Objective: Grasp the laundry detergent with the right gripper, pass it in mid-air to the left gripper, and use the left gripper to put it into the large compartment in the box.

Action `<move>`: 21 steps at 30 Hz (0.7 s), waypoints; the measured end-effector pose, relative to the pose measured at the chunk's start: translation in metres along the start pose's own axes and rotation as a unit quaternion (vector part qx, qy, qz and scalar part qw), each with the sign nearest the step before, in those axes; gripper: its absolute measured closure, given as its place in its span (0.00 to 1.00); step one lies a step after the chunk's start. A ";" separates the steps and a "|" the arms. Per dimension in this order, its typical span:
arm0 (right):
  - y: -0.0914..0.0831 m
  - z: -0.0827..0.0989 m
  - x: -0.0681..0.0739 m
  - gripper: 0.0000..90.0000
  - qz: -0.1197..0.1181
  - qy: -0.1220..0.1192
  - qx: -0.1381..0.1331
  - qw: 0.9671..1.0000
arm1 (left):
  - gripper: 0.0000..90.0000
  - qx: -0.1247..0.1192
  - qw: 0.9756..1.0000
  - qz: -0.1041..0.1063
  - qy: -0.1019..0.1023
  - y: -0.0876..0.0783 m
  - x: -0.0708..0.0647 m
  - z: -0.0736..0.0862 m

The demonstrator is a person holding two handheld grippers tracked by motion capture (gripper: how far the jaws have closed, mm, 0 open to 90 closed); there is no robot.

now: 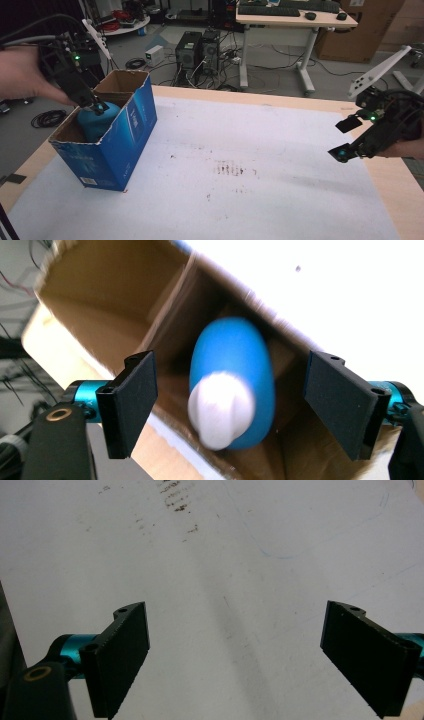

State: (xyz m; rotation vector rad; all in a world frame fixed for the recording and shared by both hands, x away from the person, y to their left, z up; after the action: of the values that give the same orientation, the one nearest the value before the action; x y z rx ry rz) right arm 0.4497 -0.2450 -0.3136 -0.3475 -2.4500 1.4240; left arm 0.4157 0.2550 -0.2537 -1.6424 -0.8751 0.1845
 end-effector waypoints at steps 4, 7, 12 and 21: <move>-0.002 0.000 0.003 0.13 0.007 0.002 -0.006 1.000 | 0.21 -0.034 0.999 0.007 0.022 -0.008 -0.015 -0.022; -0.003 0.000 0.006 0.13 0.010 0.007 -0.010 1.000 | 0.21 -0.055 0.997 0.016 0.043 -0.011 -0.030 -0.040; -0.004 -0.003 0.013 0.13 0.016 0.008 -0.014 1.000 | 0.21 -0.089 0.993 0.038 0.070 -0.008 -0.056 -0.070; -0.007 -0.008 0.023 0.13 0.027 0.008 -0.026 0.999 | 0.21 -0.135 0.985 0.055 0.090 0.015 -0.097 -0.111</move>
State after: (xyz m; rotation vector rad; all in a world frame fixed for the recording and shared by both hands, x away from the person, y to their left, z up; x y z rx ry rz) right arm 0.4307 -0.2341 -0.3006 -0.4381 -2.4868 1.3753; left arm 0.4163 0.1078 -0.2679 -1.9301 -0.6942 -0.0078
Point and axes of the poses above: each handheld gripper's, and its own axes: y roughly forward along the jaws, z roughly out of its underside, x roughly to its left, the point moved 3 cm from there along y, roughly forward along the jaws, and after that the axes turned 6 degrees about -z, right-handed, at the moved point
